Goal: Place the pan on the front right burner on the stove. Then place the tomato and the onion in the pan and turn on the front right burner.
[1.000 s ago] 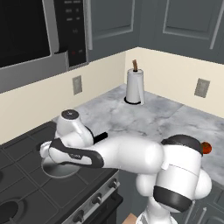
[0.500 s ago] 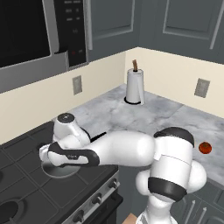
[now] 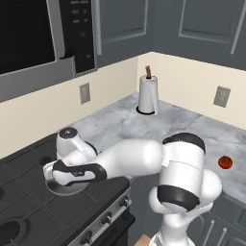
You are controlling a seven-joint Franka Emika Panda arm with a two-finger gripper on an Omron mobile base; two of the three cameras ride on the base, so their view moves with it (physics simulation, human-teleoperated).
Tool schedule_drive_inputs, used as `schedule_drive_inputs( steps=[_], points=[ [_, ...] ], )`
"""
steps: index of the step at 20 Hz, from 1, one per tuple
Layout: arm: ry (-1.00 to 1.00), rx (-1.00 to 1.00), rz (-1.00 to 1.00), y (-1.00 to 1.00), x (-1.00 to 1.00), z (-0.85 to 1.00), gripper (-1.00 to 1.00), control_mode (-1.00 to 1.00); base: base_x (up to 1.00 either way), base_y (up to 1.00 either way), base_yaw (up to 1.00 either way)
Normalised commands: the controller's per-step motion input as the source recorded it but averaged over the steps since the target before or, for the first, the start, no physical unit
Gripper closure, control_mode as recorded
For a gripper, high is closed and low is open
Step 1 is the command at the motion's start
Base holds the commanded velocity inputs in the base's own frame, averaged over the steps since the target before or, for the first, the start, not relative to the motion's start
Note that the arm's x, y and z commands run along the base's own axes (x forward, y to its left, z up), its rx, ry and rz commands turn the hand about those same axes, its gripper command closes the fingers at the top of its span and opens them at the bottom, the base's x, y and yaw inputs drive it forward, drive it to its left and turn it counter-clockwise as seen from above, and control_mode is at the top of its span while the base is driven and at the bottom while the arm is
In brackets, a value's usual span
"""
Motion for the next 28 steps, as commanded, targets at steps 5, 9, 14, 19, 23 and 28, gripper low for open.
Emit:
schedule_drive_inputs(
  steps=[5,9,14,19,23,28],
  points=[
    [0.0,-0.05,0.0,0.02,0.09,-0.21,1.0,-1.0,0.0,0.0,0.0],
    [0.0,-0.04,0.0,0.02,0.1,-0.16,1.0,-1.0,0.0,0.0,0.0],
    [0.0,-0.02,0.0,0.04,0.09,-0.08,-1.0,-1.0,0.0,0.0,0.0],
    [0.0,0.0,0.0,0.0,0.03,0.0,-1.0,-1.0,0.0,0.0,0.0],
    [0.0,0.0,0.0,0.0,0.0,0.0,-1.0,-1.0,0.0,0.0,0.0],
    [0.0,0.0,0.0,-0.02,0.0,0.1,-1.0,-1.0,0.0,0.0,0.0]
  ],
)
